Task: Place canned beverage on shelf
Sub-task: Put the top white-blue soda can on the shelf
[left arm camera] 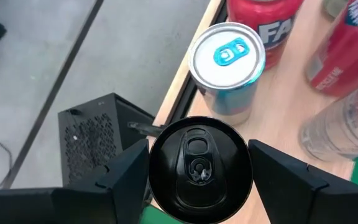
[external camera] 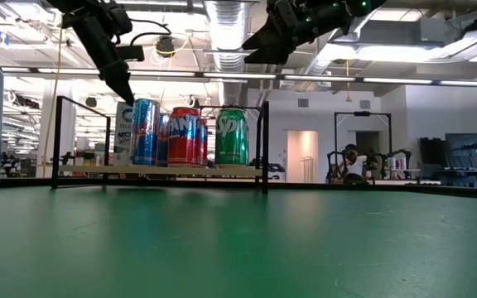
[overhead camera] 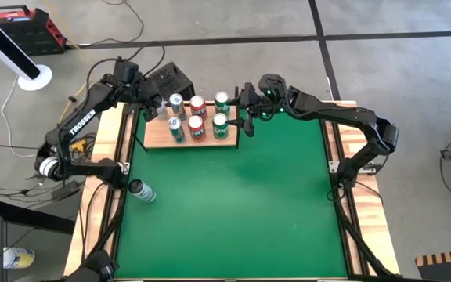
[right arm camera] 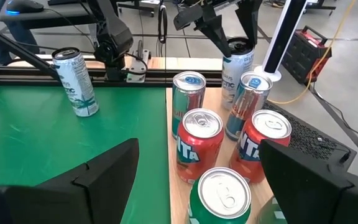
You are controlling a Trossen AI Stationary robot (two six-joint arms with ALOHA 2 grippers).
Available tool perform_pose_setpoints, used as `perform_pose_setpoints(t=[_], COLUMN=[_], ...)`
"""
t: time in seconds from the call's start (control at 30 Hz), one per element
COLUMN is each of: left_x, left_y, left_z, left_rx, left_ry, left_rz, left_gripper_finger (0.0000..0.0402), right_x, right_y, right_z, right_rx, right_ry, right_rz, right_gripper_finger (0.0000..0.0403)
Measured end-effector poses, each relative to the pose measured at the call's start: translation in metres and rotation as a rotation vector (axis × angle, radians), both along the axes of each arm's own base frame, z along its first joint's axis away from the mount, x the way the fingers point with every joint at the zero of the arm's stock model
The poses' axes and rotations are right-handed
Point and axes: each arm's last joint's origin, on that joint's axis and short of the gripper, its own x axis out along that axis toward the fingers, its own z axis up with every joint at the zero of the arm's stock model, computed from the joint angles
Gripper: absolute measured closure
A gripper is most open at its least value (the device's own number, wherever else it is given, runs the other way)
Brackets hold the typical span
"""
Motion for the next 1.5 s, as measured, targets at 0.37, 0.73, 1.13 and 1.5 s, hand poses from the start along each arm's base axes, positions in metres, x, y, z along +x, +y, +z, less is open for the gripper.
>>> perform_pose_setpoints(t=[0.37,0.73,1.13,1.5], left_x=[0.001,0.002,0.002,0.001], left_y=[-0.002,-0.004,-0.005,-0.006], left_z=[0.004,0.008,0.007,0.007], left_rx=[-0.024,-0.054,-0.073,-0.080], left_ry=[0.038,0.015,0.015,0.025], left_rz=[-0.011,-0.058,-0.061,-0.062], left_gripper_finger=[0.0158,0.0159,0.0152,0.0148], right_x=[0.000,0.000,-0.001,-0.001], right_y=[0.000,0.000,0.000,0.000], right_z=[-0.001,-0.001,-0.002,-0.002], right_rx=[0.003,-0.004,0.001,0.003], right_ry=[0.009,0.010,0.019,0.023], right_rz=[0.000,0.004,0.004,0.004], right_gripper_finger=[0.0046,0.0046,0.0046,0.0046])
